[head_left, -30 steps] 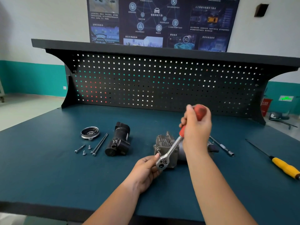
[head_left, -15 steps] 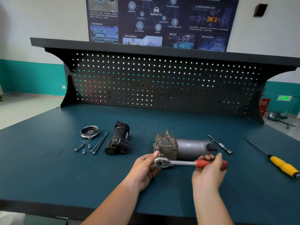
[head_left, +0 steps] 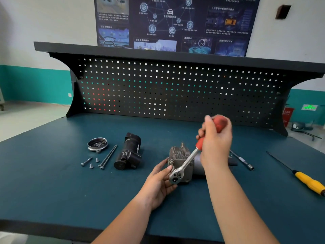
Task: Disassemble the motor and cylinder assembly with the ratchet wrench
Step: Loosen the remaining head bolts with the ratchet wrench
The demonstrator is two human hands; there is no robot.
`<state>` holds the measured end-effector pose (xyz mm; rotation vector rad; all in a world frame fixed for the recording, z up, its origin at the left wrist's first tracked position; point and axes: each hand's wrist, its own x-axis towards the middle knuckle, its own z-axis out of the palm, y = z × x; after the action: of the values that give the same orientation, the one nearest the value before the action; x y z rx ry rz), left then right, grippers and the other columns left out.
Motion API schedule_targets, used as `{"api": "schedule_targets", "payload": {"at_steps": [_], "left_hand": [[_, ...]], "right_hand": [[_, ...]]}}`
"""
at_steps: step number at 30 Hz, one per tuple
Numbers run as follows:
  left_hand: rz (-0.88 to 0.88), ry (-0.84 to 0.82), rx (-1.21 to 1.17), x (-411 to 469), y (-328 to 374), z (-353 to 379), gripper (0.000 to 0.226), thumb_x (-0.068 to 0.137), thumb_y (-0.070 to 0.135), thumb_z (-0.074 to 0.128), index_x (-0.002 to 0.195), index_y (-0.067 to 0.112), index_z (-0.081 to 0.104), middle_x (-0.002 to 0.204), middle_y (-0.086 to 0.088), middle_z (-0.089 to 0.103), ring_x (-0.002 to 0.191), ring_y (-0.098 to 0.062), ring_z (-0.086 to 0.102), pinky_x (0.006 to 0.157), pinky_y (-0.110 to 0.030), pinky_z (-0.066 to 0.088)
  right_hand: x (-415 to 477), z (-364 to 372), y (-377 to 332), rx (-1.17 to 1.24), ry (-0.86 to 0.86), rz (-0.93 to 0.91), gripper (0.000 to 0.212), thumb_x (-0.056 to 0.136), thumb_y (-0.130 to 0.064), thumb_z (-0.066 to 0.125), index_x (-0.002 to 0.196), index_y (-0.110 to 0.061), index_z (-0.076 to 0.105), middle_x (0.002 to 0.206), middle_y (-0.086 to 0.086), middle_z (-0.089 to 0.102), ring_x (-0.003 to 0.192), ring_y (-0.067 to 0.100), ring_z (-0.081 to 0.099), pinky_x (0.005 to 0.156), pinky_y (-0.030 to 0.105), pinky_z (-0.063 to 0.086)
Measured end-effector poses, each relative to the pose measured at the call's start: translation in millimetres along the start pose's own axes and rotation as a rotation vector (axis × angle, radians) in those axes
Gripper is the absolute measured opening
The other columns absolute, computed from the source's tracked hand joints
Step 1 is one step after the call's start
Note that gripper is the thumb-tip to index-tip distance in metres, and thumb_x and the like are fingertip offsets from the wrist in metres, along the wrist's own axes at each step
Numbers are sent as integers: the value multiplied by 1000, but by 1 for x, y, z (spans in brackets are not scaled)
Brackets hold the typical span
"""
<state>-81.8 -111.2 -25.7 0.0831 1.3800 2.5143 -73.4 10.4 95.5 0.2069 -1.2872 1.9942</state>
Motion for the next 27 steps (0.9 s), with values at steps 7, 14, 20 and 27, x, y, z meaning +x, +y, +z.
{"api": "schedule_targets", "payload": {"at_steps": [7, 14, 20, 27], "left_hand": [[-5, -22, -51, 2, 2, 1, 34, 93, 9, 53, 126, 16, 51, 81, -6, 72, 63, -15, 69, 51, -22, 52], [-17, -8, -80, 2, 2, 0, 31, 90, 12, 57, 121, 19, 55, 85, -9, 73, 67, -19, 71, 51, -22, 53], [-63, -52, 12, 3, 1, 2, 37, 82, 28, 58, 118, 32, 50, 82, -2, 74, 66, -21, 72, 49, -20, 52], [-37, -66, -12, 5, -2, -1, 55, 71, 28, 65, 125, 28, 52, 88, 3, 73, 68, -13, 70, 54, -22, 53]], "right_hand": [[-5, 50, -1, -321, -403, -103, 19, 90, -11, 60, 83, -24, 48, 55, -8, 50, 43, 6, 45, 46, 22, 42], [1, 49, -1, -323, -367, -79, 15, 90, -14, 60, 85, -23, 50, 60, -6, 50, 46, 7, 47, 47, 25, 44], [8, -1, 6, -25, 98, 46, 13, 93, -12, 55, 86, -19, 47, 49, -13, 52, 42, 3, 46, 42, 19, 41], [-22, -48, 29, 257, 546, 100, 16, 97, -16, 51, 84, -21, 44, 58, -11, 51, 47, 3, 47, 46, 18, 42]]}}
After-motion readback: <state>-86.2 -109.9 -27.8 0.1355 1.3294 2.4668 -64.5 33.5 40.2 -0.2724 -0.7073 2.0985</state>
